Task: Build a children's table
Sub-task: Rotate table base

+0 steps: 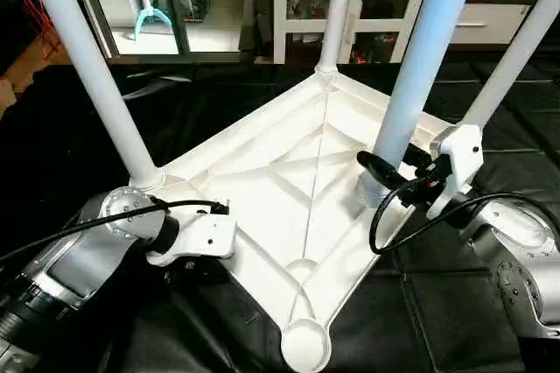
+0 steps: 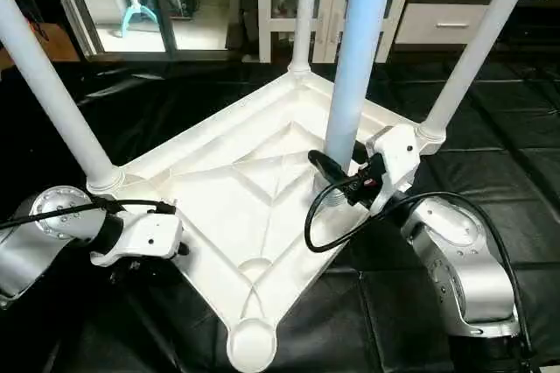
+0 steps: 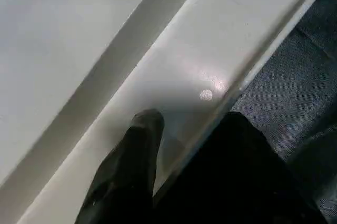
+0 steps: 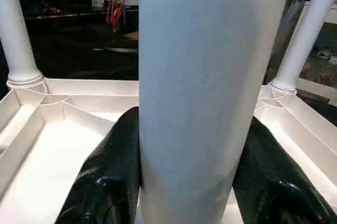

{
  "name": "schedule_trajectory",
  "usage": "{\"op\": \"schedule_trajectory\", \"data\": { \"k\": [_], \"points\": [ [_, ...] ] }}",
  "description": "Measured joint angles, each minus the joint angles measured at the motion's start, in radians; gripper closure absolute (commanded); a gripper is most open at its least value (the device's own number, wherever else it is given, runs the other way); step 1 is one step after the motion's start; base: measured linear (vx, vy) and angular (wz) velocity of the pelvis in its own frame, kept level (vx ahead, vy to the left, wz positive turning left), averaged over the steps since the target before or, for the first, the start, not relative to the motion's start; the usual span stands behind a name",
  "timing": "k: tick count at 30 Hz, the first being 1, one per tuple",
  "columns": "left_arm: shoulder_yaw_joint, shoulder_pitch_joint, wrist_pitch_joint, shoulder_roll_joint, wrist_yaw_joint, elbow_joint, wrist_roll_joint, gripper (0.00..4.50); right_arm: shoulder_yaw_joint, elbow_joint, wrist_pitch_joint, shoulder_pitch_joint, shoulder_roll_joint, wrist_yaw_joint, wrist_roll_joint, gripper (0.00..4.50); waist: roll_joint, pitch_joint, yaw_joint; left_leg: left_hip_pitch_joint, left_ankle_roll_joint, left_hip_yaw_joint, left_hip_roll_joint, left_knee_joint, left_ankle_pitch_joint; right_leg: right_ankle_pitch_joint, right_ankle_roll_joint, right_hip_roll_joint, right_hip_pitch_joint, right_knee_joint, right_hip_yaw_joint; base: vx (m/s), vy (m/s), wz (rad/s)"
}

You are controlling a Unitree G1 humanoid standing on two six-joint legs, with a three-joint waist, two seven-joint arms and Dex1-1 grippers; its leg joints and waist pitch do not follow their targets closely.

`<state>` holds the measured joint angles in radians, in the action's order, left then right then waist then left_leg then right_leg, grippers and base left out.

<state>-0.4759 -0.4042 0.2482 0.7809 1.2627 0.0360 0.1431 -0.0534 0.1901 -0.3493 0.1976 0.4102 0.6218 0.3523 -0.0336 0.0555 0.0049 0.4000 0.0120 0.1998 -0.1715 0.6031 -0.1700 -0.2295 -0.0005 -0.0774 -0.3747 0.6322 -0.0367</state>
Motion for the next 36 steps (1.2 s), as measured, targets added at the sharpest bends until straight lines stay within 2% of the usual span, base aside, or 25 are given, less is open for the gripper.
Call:
{"op": "schedule_trajectory", "data": {
  "k": [5,10,21,31,36],
  "points": [
    [-0.002,-0.006,0.039,-0.007,-0.004,0.005,0.011,3.11,0.005,0.0,0.001,0.0,0.0,0.0,-0.001,2.64,-0.001,-0.001,-0.004,-0.001,0.001,0.0,0.0,0.0,0.001,0.004,0.0,0.0,0.0,0.0,0.0,0.0,0.0,0.0],
    [-0.002,-0.013,0.105,-0.023,-0.018,0.005,0.012,3.23,0.005,-0.001,0.002,0.0,0.001,0.0,-0.002,2.64,-0.001,0.0,-0.021,-0.006,0.002,-0.001,-0.001,0.0,0.001,0.007,0.0,0.0,-0.001,0.0,0.0,0.0,0.0,0.0],
    [0.007,-0.024,0.366,-0.086,-0.087,0.057,0.019,3.68,0.005,-0.007,0.003,0.0,0.004,-0.002,-0.003,2.64,0.001,0.0,-0.041,-0.015,0.005,-0.005,-0.001,0.0,0.002,0.015,0.0,0.0,-0.008,-0.001,-0.001,0.0,0.0,0.0],
    [-0.003,-0.009,0.507,-0.052,-0.109,0.127,0.062,4.05,0.005,-0.007,0.004,0.0,0.004,-0.004,-0.006,2.64,0.001,0.001,-0.075,-0.017,0.005,-0.009,-0.001,0.0,0.002,0.016,0.001,0.0,-0.011,-0.002,-0.002,0.0,0.0,0.0],
    [-0.005,0.0,0.556,-0.045,-0.115,0.157,0.069,4.26,0.005,-0.007,0.004,0.0,0.003,-0.005,-0.009,2.64,0.001,0.001,-0.081,-0.017,0.005,-0.01,-0.001,0.0,0.002,0.016,0.001,0.0,-0.012,-0.003,-0.002,0.0,0.0,0.0]
  ]
}}
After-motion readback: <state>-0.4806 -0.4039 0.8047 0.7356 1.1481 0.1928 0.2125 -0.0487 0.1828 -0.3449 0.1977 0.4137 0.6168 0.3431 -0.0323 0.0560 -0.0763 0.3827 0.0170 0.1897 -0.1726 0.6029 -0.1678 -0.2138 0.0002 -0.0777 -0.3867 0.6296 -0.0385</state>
